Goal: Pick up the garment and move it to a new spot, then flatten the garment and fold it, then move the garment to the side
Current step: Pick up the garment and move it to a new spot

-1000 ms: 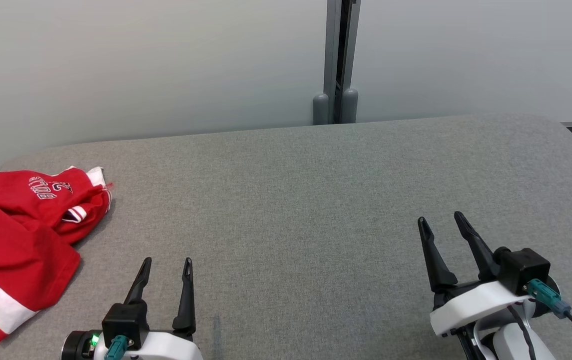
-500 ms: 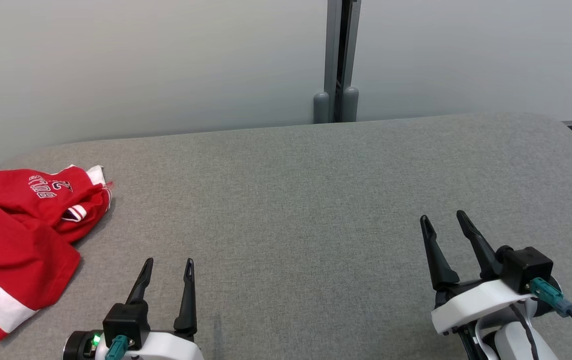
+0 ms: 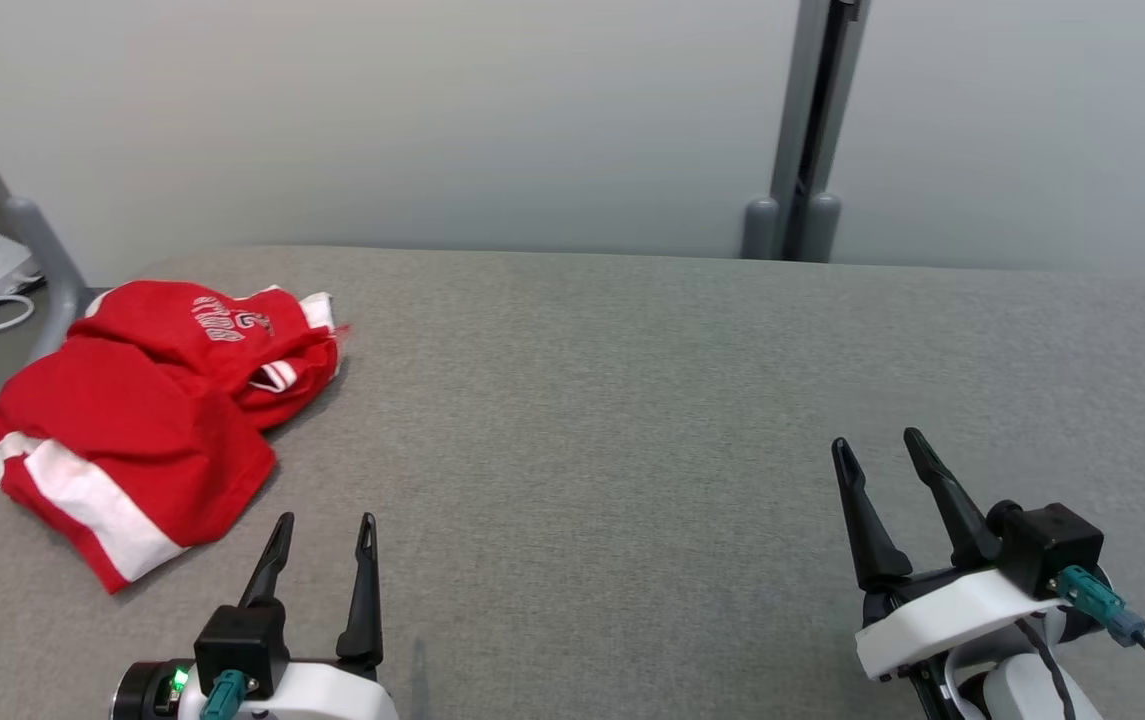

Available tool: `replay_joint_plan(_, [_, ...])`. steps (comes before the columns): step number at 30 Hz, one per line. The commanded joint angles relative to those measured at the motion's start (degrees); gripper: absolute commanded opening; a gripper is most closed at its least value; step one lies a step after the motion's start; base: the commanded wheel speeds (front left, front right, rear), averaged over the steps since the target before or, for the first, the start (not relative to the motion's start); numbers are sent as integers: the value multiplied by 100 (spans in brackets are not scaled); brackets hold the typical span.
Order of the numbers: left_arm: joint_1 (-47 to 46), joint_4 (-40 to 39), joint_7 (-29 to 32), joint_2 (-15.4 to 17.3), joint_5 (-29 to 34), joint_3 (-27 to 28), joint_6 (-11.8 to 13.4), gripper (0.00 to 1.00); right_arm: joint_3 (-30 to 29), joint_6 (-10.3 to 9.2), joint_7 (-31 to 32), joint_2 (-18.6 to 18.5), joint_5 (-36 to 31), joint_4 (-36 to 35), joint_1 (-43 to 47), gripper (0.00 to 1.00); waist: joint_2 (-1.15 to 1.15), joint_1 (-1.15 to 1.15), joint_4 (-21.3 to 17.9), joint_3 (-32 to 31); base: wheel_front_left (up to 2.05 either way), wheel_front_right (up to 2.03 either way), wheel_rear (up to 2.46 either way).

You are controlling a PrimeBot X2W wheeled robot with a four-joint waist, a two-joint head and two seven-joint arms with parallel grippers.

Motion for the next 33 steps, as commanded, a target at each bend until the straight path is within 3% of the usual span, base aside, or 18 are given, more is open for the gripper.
replay_joint_plan(1, [52, -6, -27, 25, 70, 51, -4, 100, 25, 10, -11, -24, 52, -22, 55, 100, 0, 0, 340, -29, 0, 0, 0])
replay_joint_plan(13, [187, -16, -27, 26, 182, 391, -129, 100, 327, 10, -11, -23, 258, -61, 171, 100, 0, 0, 1578, -155, 0, 0, 0])
replay_joint_plan(18, [251, -71, -26, 26, 228, 431, -141, 100, 429, 10, -11, -24, 332, -60, 204, 100, 0, 0, 1904, -211, 0, 0, 0])
replay_joint_plan(33, [301, -128, -27, 26, 159, 515, -95, 100, 584, 10, -11, -24, 378, -3, 106, 100, 0, 0, 2063, -179, 0, 0, 0])
